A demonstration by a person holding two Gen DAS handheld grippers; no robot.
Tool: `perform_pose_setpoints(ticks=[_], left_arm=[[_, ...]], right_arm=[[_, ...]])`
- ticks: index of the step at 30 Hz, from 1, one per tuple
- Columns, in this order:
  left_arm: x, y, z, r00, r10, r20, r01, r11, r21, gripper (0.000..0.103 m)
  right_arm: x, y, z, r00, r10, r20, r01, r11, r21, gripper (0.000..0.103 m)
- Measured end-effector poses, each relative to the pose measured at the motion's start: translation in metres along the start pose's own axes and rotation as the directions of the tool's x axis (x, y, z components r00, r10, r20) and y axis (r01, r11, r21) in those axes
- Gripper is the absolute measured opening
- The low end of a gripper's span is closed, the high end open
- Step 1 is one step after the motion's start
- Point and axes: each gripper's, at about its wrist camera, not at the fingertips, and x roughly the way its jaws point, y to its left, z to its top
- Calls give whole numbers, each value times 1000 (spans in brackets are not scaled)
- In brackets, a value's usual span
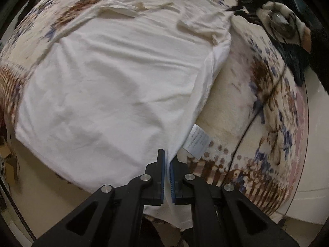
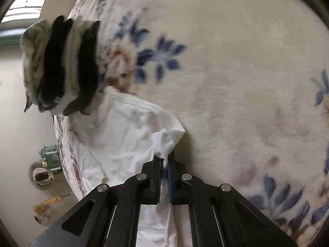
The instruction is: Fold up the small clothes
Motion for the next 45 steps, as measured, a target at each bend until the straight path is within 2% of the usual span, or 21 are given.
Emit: perform_pose_setpoints(ticks=[6, 11, 14, 17, 20, 28, 31, 33, 34, 35, 36, 37, 38, 39, 41, 43, 45], left_arm=[[-47, 46, 14, 996, 33, 80, -28, 998, -60, 2], [-72, 106, 27, 991, 70, 119, -50, 986, -159, 2], [-70, 146, 35, 987, 104, 122, -81, 979, -186, 2], [-54, 180, 45, 989, 106, 101, -86, 979, -187, 2], [-34, 215, 53, 992, 105, 77, -90, 981, -173, 2], [-10, 306, 57, 994, 111, 12, -105, 970, -220, 1], [-6, 332, 55, 999, 49, -11, -50, 961, -271, 2], [-4, 352, 51, 998, -61, -18, 51, 933, -355, 3], [-3, 357, 50, 993, -116, -21, 100, 918, -384, 6], [-2, 361, 47, 983, -182, -22, 157, 898, -411, 9], [-2, 362, 45, 973, -229, -18, 200, 882, -427, 24], [-4, 361, 42, 966, -257, -13, 227, 875, -428, 47], [-6, 356, 41, 962, -271, -5, 245, 876, -415, 56], [-8, 350, 40, 960, -280, 4, 258, 882, -393, 61], [-5, 331, 39, 960, -278, -20, 256, 909, -328, 61], [7, 314, 42, 965, -253, -69, 227, 937, -267, 61], [20, 294, 41, 977, -182, -107, 159, 968, -195, 59]], right_arm=[[-38, 72, -5, 999, -28, 20, 30, 994, -108, 5], [-43, 150, -11, 997, -77, 22, 80, 979, -190, 5], [-20, 205, -16, 993, -111, 29, 115, 965, -237, 5], [9, 245, -20, 990, -135, 30, 139, 958, -251, 5], [50, 289, -27, 979, -197, 45, 202, 937, -285, 5], [134, 353, -36, 938, -340, 70, 344, 883, -319, 5], [160, 367, -37, 915, -395, 76, 396, 848, -351, 5], [180, 373, -38, 888, -458, 48, 440, 813, -381, 5], [186, 373, -40, 874, -486, 30, 461, 805, -373, 6], [189, 374, -41, 871, -491, 16, 462, 808, -366, 11], [190, 373, -45, 877, -480, -14, 442, 820, -363, 19], [188, 372, -52, 888, -458, -51, 411, 837, -363, 41], [184, 371, -59, 893, -446, -64, 395, 844, -362, 58], [179, 370, -66, 898, -435, -64, 384, 847, -368, 60], [166, 365, -85, 896, -439, -64, 381, 836, -396, 60], [155, 358, -96, 896, -439, -68, 376, 831, -411, 60], [146, 349, -103, 902, -422, -86, 356, 843, -404, 60]])
